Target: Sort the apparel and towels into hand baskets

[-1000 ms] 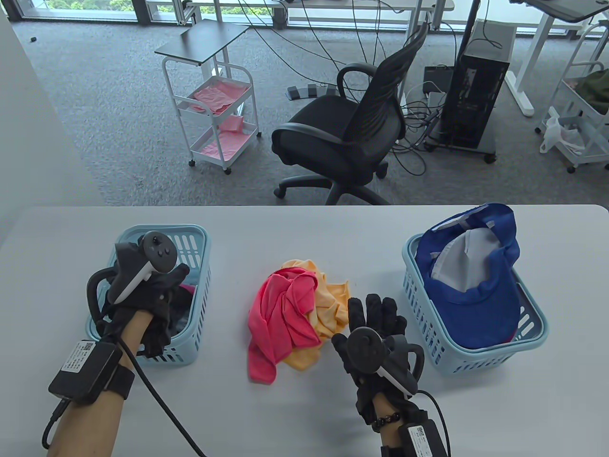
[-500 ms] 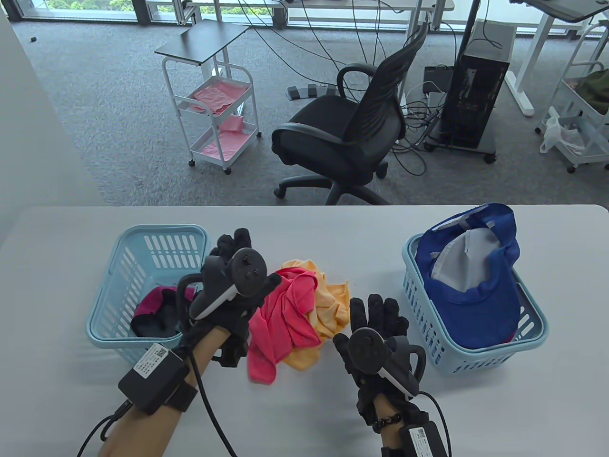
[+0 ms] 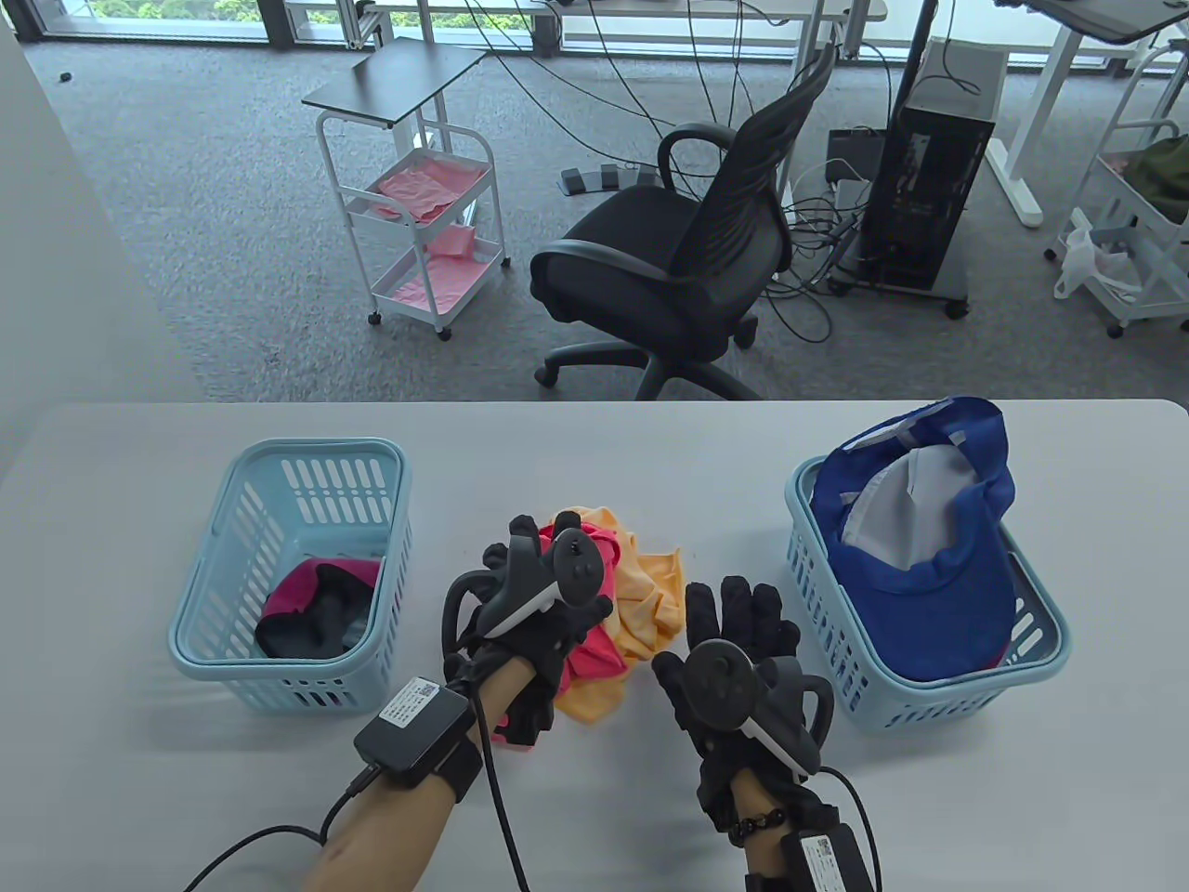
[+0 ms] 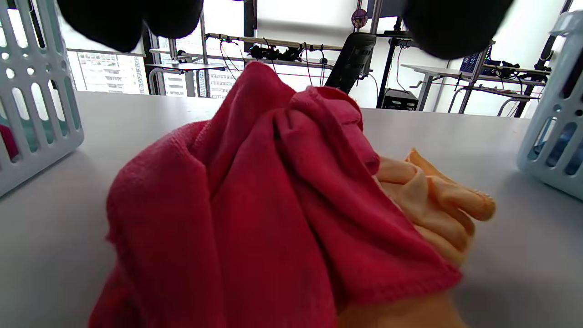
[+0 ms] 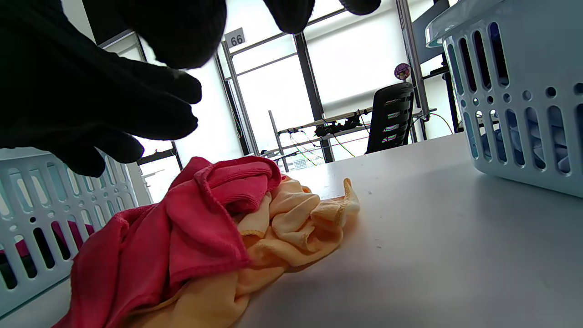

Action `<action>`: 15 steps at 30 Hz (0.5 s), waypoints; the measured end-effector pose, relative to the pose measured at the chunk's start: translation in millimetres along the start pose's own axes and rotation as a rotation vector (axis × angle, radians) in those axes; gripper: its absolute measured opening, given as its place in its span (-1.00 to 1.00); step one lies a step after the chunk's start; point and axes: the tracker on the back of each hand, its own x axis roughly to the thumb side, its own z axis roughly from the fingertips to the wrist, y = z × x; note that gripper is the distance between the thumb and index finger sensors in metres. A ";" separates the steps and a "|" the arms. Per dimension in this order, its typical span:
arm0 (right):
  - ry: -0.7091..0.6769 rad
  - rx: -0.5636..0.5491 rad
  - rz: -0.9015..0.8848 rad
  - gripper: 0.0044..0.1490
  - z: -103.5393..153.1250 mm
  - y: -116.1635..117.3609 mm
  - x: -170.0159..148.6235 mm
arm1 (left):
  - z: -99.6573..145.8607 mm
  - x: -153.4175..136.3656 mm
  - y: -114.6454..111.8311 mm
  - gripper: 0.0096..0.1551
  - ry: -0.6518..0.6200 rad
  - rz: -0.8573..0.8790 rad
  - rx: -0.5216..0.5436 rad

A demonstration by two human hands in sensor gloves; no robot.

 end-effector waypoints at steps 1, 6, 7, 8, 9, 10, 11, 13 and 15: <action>0.002 0.000 0.000 0.01 0.1 -0.1 -0.2 | -3.4 -1.2 -5.2 0.15 0.002 0.000 -0.008; 0.008 0.008 -0.002 0.01 0.5 0.3 -0.5 | -15.2 -3.8 -24.3 0.15 0.003 0.010 -0.061; 0.009 0.009 -0.003 0.01 0.6 0.4 -0.4 | -16.4 -4.4 -26.7 0.15 0.004 0.005 -0.068; 0.010 0.011 -0.004 0.01 0.4 0.5 -0.4 | -17.7 -5.5 -30.0 0.15 0.004 0.001 -0.077; 0.011 0.011 -0.004 0.01 0.2 0.5 -0.4 | -19.1 -6.8 -32.9 0.14 0.005 0.003 -0.085; 0.013 0.013 -0.003 0.01 -0.1 0.6 -0.4 | -20.2 -8.0 -35.2 0.12 0.006 0.004 -0.093; 0.014 0.015 -0.004 0.01 -0.3 0.8 -0.5 | -21.4 -9.3 -36.8 0.12 0.009 0.004 -0.098; 0.015 0.019 -0.003 0.01 -0.5 1.1 -0.4 | -23.7 -10.9 -38.6 0.12 0.013 -0.004 -0.093; 0.016 0.023 -0.003 0.01 -0.4 1.7 0.3 | -26.9 -11.2 -40.1 0.12 0.011 -0.015 -0.096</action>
